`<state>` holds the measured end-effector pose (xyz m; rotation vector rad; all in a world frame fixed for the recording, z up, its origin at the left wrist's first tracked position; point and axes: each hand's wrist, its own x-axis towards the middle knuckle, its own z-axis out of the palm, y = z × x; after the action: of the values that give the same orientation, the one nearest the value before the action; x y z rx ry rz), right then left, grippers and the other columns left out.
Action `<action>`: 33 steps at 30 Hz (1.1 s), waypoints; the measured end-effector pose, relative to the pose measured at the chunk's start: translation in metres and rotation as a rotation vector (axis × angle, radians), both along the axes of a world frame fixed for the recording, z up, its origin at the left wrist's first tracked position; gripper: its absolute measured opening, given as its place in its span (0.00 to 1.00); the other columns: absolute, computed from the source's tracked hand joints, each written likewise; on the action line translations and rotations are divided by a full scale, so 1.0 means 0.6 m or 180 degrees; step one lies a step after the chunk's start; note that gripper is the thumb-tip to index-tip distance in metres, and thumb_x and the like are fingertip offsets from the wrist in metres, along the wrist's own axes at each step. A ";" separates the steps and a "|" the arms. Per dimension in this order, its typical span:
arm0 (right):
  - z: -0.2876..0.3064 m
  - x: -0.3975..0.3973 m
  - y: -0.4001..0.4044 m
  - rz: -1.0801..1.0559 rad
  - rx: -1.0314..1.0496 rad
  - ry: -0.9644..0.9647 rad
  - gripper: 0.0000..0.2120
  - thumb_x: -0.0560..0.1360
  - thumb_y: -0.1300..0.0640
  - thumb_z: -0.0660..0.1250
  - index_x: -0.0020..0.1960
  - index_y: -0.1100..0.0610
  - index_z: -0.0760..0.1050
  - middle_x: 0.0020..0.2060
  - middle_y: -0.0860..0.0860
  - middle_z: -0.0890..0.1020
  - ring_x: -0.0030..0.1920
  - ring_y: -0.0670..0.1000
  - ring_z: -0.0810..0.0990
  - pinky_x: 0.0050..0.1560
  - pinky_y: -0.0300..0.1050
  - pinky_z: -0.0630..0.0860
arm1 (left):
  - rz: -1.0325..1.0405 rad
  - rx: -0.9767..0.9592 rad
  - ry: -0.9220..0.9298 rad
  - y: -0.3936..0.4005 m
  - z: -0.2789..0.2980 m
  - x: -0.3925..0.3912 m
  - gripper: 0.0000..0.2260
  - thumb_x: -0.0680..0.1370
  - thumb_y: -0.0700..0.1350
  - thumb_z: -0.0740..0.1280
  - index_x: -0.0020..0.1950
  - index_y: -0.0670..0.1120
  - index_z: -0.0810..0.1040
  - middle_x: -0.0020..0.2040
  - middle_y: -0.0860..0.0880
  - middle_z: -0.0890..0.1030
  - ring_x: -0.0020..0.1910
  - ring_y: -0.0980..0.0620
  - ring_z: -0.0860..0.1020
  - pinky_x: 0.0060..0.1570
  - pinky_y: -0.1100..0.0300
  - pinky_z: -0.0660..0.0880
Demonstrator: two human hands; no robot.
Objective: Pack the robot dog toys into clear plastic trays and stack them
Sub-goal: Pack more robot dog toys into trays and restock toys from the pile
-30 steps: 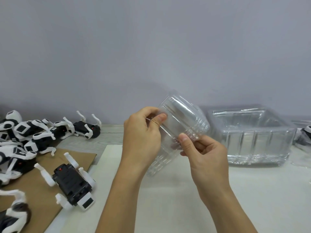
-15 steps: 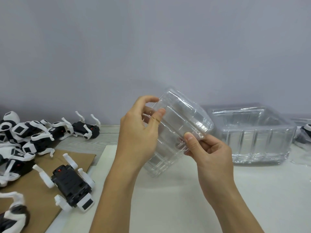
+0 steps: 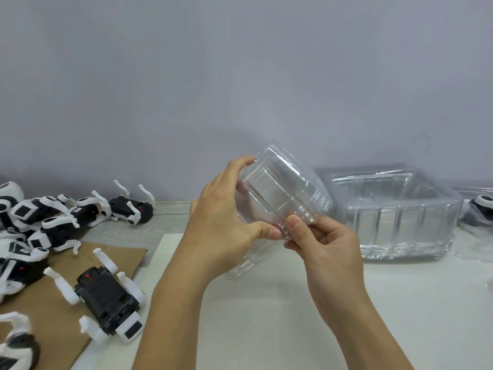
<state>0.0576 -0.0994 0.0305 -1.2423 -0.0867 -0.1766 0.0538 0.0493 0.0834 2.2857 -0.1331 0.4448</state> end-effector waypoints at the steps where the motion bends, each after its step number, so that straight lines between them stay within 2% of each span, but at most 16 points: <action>1: -0.001 0.001 0.000 -0.0005 -0.0019 0.0004 0.05 0.72 0.56 0.73 0.39 0.58 0.84 0.34 0.54 0.85 0.36 0.49 0.84 0.40 0.37 0.79 | 0.0024 -0.0019 -0.0007 0.003 -0.001 0.000 0.44 0.60 0.50 0.84 0.67 0.70 0.62 0.54 0.63 0.74 0.59 0.54 0.74 0.63 0.44 0.72; 4: -0.004 0.002 0.000 0.0005 -0.0057 -0.0003 0.06 0.74 0.60 0.72 0.39 0.56 0.85 0.32 0.52 0.84 0.35 0.47 0.82 0.39 0.37 0.79 | 0.0082 -0.0025 -0.0032 0.007 -0.002 0.000 0.42 0.61 0.50 0.83 0.67 0.69 0.63 0.54 0.62 0.74 0.59 0.54 0.74 0.63 0.45 0.72; 8: -0.002 0.001 0.001 0.0087 -0.0037 -0.0002 0.06 0.74 0.61 0.72 0.40 0.55 0.85 0.34 0.53 0.85 0.36 0.48 0.83 0.39 0.36 0.78 | 0.0108 -0.0047 -0.0061 0.008 -0.004 0.001 0.41 0.63 0.50 0.83 0.66 0.70 0.63 0.54 0.62 0.74 0.58 0.54 0.74 0.63 0.45 0.71; 15: 0.002 -0.001 0.002 0.0029 -0.0112 -0.0047 0.06 0.74 0.62 0.72 0.39 0.56 0.84 0.34 0.52 0.85 0.34 0.46 0.83 0.38 0.36 0.78 | 0.0193 -0.0031 -0.0249 0.011 -0.011 0.002 0.41 0.64 0.50 0.83 0.67 0.69 0.63 0.52 0.65 0.72 0.54 0.63 0.72 0.61 0.50 0.72; 19: 0.004 -0.002 0.005 0.0017 -0.0180 -0.0065 0.05 0.74 0.63 0.72 0.41 0.56 0.84 0.34 0.52 0.86 0.34 0.45 0.83 0.37 0.35 0.78 | 0.0201 -0.0053 -0.0279 0.018 -0.014 0.003 0.41 0.63 0.50 0.83 0.68 0.69 0.63 0.52 0.64 0.73 0.54 0.61 0.73 0.56 0.57 0.71; 24: 0.002 -0.002 0.001 0.0052 -0.0183 -0.0113 0.04 0.74 0.63 0.72 0.41 0.56 0.84 0.34 0.52 0.86 0.34 0.45 0.83 0.37 0.35 0.77 | 0.0182 -0.0104 -0.0327 0.025 -0.014 0.004 0.41 0.63 0.49 0.83 0.68 0.68 0.65 0.52 0.62 0.74 0.52 0.58 0.75 0.51 0.61 0.70; 27: -0.001 -0.001 -0.006 0.0184 -0.0021 -0.0053 0.02 0.71 0.58 0.75 0.44 0.56 0.85 0.38 0.52 0.87 0.37 0.46 0.85 0.38 0.35 0.78 | 0.0100 -0.0091 -0.0355 0.021 -0.013 0.007 0.40 0.64 0.50 0.83 0.69 0.68 0.66 0.52 0.63 0.74 0.50 0.61 0.75 0.46 0.68 0.68; 30: 0.003 -0.003 -0.008 0.0328 0.0099 0.0049 0.11 0.66 0.50 0.79 0.47 0.51 0.85 0.41 0.50 0.87 0.40 0.46 0.85 0.38 0.35 0.77 | 0.0038 -0.0018 -0.0408 0.013 -0.015 0.010 0.39 0.64 0.51 0.82 0.70 0.67 0.66 0.50 0.63 0.73 0.49 0.65 0.72 0.44 0.72 0.68; 33: 0.004 -0.003 -0.002 -0.0021 0.0101 0.0175 0.15 0.63 0.46 0.78 0.45 0.53 0.85 0.36 0.46 0.86 0.34 0.42 0.82 0.34 0.32 0.75 | -0.0001 0.0062 -0.0476 0.008 -0.018 0.012 0.40 0.64 0.52 0.82 0.70 0.67 0.67 0.49 0.63 0.72 0.49 0.67 0.71 0.45 0.77 0.67</action>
<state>0.0558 -0.1008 0.0329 -1.2152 -0.0322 -0.1490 0.0611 0.0541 0.0725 2.2702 -0.2133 0.6167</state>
